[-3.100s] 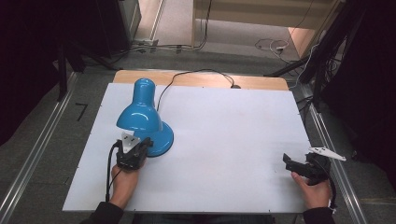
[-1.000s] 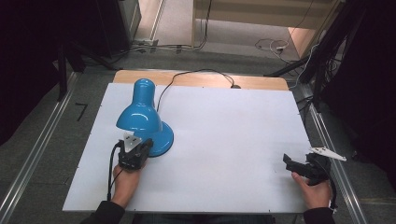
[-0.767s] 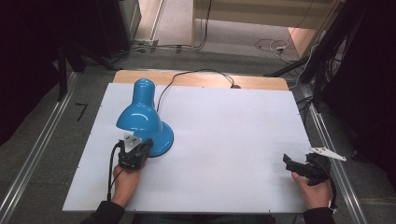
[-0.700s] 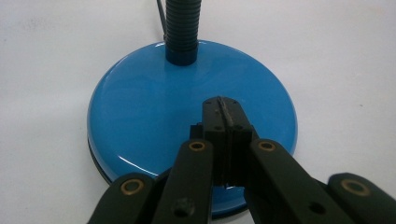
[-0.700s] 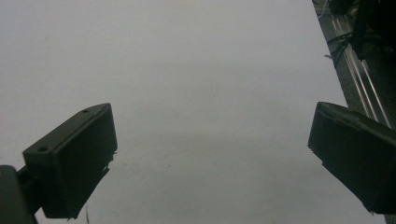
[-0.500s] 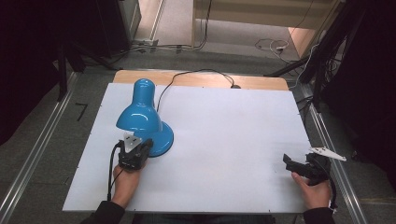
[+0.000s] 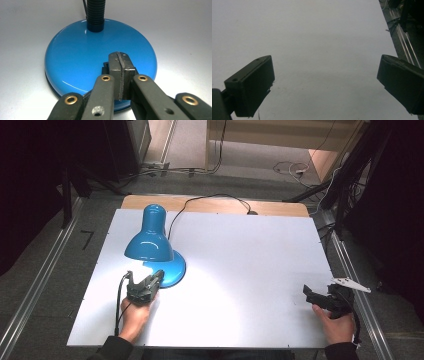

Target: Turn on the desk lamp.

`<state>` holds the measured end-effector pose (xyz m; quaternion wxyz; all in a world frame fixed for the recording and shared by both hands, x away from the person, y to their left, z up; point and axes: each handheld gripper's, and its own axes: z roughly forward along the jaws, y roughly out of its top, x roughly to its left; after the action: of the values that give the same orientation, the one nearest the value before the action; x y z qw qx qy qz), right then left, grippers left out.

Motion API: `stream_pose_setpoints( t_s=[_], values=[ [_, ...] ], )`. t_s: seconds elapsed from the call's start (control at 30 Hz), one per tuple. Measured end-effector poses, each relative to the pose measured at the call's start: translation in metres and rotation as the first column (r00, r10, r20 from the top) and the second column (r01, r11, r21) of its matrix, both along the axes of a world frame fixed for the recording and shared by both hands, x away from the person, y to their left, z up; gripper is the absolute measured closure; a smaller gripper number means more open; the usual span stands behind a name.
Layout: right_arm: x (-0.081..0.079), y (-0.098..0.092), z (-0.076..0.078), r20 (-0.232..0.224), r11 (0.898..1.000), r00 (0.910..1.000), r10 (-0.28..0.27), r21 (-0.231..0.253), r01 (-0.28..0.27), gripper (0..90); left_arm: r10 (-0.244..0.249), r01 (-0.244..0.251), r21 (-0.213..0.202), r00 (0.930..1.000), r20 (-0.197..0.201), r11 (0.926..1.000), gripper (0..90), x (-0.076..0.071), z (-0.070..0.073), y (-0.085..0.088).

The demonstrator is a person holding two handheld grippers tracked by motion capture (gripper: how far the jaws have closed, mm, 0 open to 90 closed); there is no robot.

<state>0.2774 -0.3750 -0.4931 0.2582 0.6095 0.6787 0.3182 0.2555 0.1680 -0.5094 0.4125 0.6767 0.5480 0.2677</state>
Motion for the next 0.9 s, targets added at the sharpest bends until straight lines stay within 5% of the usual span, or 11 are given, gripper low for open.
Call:
stream_pose_setpoints(
  t_s=[0.43, 0.9],
  values=[
    [0.000, -0.002, 0.000, 0.004, 1.000, 1.0000, -0.002, 0.005, 0.002, 0.0, 0.025, -0.023, -0.054, 0.9990, 0.038, 0.9983, 90.0, -0.005, 0.006, 0.007],
    [-0.001, -0.003, 0.001, 0.008, 1.000, 1.0000, -0.005, 0.009, 0.005, 0.0, 0.023, -0.021, -0.110, 0.9995, 0.021, 0.9938, 59.2, -0.015, 0.010, 0.015]
  ],
)
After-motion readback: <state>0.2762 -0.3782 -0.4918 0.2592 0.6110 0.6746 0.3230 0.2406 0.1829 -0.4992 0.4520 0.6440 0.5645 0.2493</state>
